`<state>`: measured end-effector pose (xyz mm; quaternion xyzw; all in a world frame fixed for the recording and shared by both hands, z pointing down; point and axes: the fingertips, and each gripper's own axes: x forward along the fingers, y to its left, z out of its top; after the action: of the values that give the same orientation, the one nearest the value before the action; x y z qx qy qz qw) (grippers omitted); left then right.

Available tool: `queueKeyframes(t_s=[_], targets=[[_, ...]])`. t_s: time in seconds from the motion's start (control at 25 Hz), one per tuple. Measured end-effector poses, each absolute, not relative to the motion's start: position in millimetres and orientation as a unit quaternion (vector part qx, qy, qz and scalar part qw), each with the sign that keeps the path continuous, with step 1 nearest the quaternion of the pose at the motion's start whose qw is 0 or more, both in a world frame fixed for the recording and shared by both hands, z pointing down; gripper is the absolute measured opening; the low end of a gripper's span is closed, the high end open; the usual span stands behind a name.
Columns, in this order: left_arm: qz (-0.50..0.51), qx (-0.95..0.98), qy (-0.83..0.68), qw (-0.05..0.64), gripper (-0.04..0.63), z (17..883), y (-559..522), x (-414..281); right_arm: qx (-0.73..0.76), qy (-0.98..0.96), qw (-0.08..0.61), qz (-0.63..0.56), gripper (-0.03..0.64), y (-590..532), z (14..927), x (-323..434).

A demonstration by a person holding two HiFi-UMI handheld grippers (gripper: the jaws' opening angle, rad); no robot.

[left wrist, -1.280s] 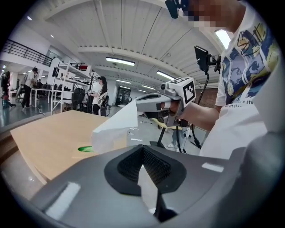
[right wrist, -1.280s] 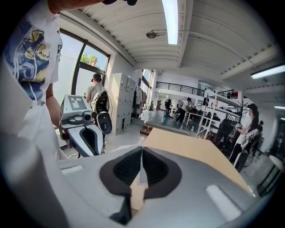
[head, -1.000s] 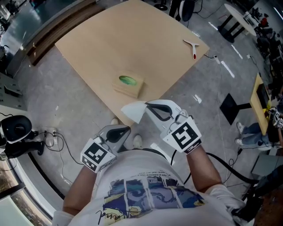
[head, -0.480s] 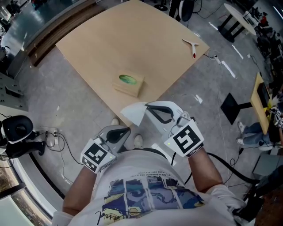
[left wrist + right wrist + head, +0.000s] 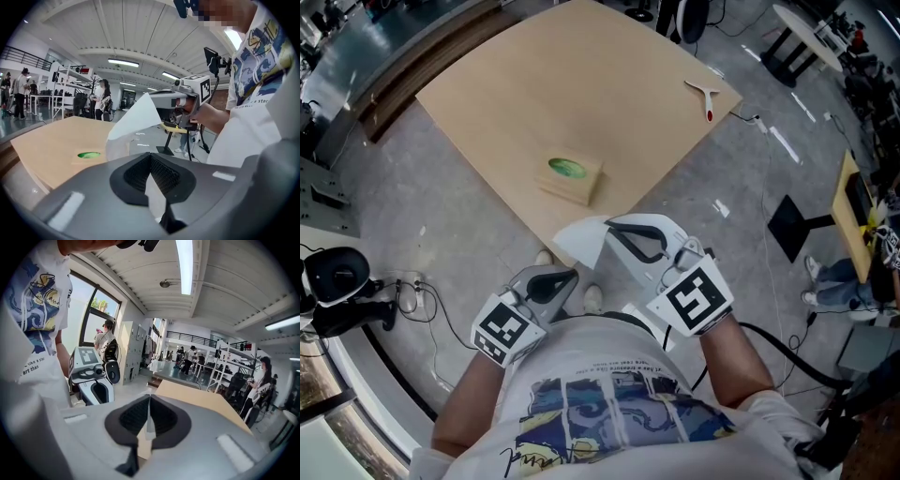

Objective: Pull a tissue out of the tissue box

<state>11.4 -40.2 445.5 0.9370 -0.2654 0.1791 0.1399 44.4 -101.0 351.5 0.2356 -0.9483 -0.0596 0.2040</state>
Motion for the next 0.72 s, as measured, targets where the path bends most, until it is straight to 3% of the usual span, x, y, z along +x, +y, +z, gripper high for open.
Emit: queueKeyframes(t_s=[0.72], targets=[[0.184,0.940,-0.252,0.138,0.003,449.4,-46.9,29.1,0.245,-0.948,0.195,-0.051,0.003,-107.4,354.5,60.3]])
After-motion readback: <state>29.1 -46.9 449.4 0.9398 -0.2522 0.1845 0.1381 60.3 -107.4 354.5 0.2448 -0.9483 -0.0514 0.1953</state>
